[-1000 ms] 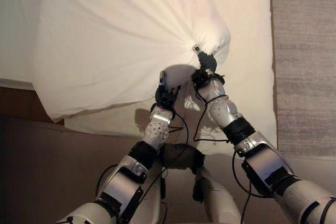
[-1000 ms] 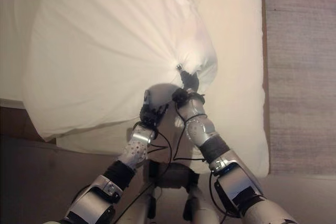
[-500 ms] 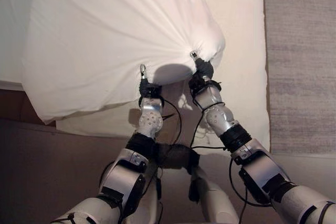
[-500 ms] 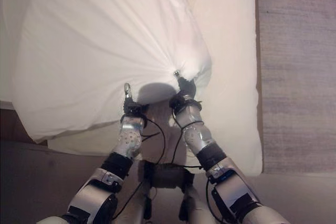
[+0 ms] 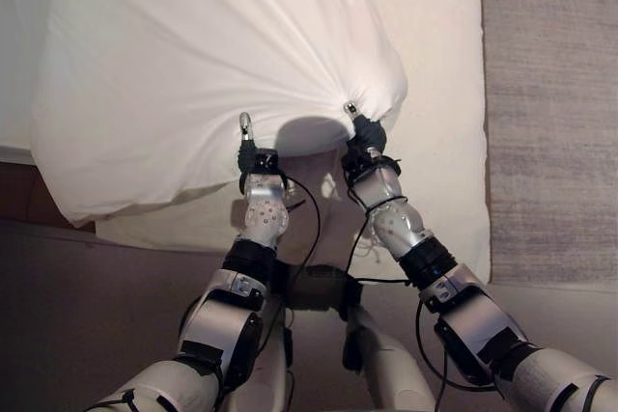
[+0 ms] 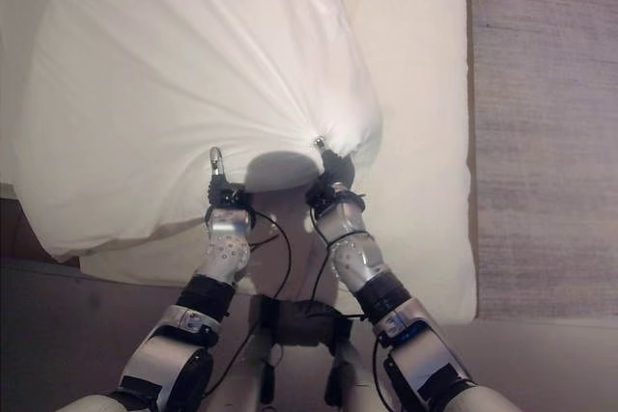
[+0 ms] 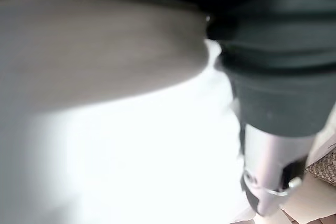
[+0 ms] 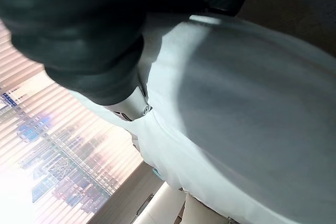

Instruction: Make the bed

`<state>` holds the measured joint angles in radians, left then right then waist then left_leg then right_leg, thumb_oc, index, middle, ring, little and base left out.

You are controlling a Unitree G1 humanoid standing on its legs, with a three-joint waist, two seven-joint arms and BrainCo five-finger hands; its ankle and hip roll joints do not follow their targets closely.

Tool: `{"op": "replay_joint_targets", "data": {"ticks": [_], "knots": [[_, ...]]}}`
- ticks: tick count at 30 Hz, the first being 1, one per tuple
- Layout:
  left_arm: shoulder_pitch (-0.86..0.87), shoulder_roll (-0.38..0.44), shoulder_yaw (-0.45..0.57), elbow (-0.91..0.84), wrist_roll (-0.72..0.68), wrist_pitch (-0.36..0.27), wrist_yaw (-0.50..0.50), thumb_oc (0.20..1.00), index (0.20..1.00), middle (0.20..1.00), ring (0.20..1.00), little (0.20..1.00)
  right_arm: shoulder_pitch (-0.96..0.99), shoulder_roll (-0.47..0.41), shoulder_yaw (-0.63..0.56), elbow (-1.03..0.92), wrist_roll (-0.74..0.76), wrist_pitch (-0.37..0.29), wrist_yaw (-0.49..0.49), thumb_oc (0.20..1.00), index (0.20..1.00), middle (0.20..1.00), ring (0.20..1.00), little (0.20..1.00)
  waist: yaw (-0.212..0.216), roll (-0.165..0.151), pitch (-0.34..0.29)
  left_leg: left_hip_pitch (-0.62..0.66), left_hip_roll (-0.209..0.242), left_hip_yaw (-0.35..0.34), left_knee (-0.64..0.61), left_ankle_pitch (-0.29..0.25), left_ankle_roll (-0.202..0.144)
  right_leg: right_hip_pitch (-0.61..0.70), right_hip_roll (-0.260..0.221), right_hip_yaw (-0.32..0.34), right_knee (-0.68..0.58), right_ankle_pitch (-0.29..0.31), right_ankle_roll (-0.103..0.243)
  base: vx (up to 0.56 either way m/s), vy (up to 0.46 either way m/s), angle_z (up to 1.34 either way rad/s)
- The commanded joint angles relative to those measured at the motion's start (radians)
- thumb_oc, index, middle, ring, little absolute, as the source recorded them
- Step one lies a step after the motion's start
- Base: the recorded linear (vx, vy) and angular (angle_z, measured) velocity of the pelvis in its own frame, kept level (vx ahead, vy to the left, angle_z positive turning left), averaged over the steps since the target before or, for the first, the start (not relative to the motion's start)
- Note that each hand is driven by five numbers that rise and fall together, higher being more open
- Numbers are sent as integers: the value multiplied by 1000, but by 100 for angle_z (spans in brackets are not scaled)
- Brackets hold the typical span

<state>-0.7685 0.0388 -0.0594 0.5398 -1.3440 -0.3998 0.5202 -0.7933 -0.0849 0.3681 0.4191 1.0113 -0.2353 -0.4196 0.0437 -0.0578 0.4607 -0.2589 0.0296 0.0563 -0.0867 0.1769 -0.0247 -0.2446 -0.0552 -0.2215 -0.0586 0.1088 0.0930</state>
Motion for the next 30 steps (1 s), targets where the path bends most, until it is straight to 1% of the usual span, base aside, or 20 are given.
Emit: {"op": "replay_joint_targets", "data": {"ticks": [1, 5, 6, 9, 12, 14, 17, 20, 21, 27, 29, 30], "knots": [[35, 189, 169, 97, 95, -133, 21, 1000, 1000, 1000, 1000, 1000, 169, -81, -186, -98, -27, -204, -14, 200, 200, 200, 200, 200, -30, -30, -113, 47, -40, 50, 4, -110, -28, -33, -24, 70, 25, 2, 48, 0, 0, 0], [29, 187, 185, 106, 103, -151, 46, 1000, 1000, 1000, 1000, 1000, 173, -70, -191, -94, -25, -215, -26, 200, 200, 200, 200, 200, -29, -29, -110, 47, -42, 51, 4, -111, -27, -36, -24, 71, 27, 3, 49, 0, 0, 0], [18, 174, 198, 92, 107, -172, 72, 1000, 1000, 1000, 1000, 1000, 182, -55, -196, -97, -27, -233, -47, 200, 200, 200, 200, 200, -29, -29, -108, 46, -43, 51, 4, -110, -27, -37, -25, 70, 28, 3, 49, 0, 0, 0], [23, 172, 214, 82, 133, -185, 98, 1000, 1000, 1000, 1000, 1000, 190, -44, -208, -95, -28, -255, -70, 200, 200, 200, 200, 200, -27, -27, -107, 45, -44, 51, 4, -110, -27, -37, -26, 68, 28, 3, 50, 0, 0, 0], [29, 177, 232, 82, 148, -191, 120, 1000, 1000, 1000, 1000, 1000, 192, -37, -215, -90, -27, -263, -78, 200, 200, 200, 200, 200, -24, -26, -107, 45, -44, 50, 4, -111, -27, -38, -26, 67, 30, 3, 49, 0, 0, 0], [41, 181, 238, 78, 157, -190, 121, 1000, 1000, 1000, 1000, 1000, 195, -38, -216, -88, -32, -260, -80, 200, 200, 200, 200, 200, -23, -26, -107, 43, -44, 49, 4, -111, -25, -40, -27, 68, 32, 3, 49, 0, 0, 0], [71, 193, 254, 103, 154, -166, 113, 1000, 1000, 1000, 1000, 1000, 199, -44, -222, -82, -35, -253, -74, 200, 200, 200, 200, 200, -16, -26, -107, 39, -47, 46, 5, -111, -23, -44, -27, 67, 34, 3, 49, 0, 0, 0], [87, 199, 262, 102, 151, -168, 104, 1000, 1000, 1000, 1000, 1000, 203, -49, -223, -81, -35, -251, -69, 200, 200, 200, 200, 200, -13, -26, -106, 36, -47, 43, 5, -110, -21, -46, -28, 66, 36, 3, 49, 0, 0, 0], [106, 207, 269, 111, 148, -159, 95, 1000, 1000, 1000, 1000, 1000, 205, -55, -223, -79, -37, -244, -64, 200, 200, 200, 200, 200, -8, -25, -103, 35, -48, 42, 6, -110, -20, -47, -29, 65, 38, 2, 48, 0, 0, 0], [144, 228, 280, 101, 146, -150, 68, 1000, 1000, 1000, 1000, 1000, 216, -66, -221, -83, -38, -228, -44, 200, 200, 200, 200, 200, -1, -22, -96, 31, -51, 37, 9, -109, -20, -47, -32, 60, 42, 0, 48, 0, 0, 0], [156, 243, 283, 92, 158, -142, 60, 1000, 1000, 1000, 1000, 1000, 222, -73, -223, -88, -38, -223, -35, 200, 200, 200, 200, 200, 2, -22, -95, 28, -52, 36, 11, -109, -19, -49, -36, 57, 46, 0, 48, 1, 26, 5], [163, 265, 285, 90, 170, -137, 56, 1000, 1000, 1000, 1000, 1000, 229, -79, -225, -91, -39, -216, -29, 200, 200, 200, 200, 200, 4, -22, -92, 26, -53, 34, 12, -109, -18, -50, -38, 55, 48, 1, 48, 2, 22, 5]]}}
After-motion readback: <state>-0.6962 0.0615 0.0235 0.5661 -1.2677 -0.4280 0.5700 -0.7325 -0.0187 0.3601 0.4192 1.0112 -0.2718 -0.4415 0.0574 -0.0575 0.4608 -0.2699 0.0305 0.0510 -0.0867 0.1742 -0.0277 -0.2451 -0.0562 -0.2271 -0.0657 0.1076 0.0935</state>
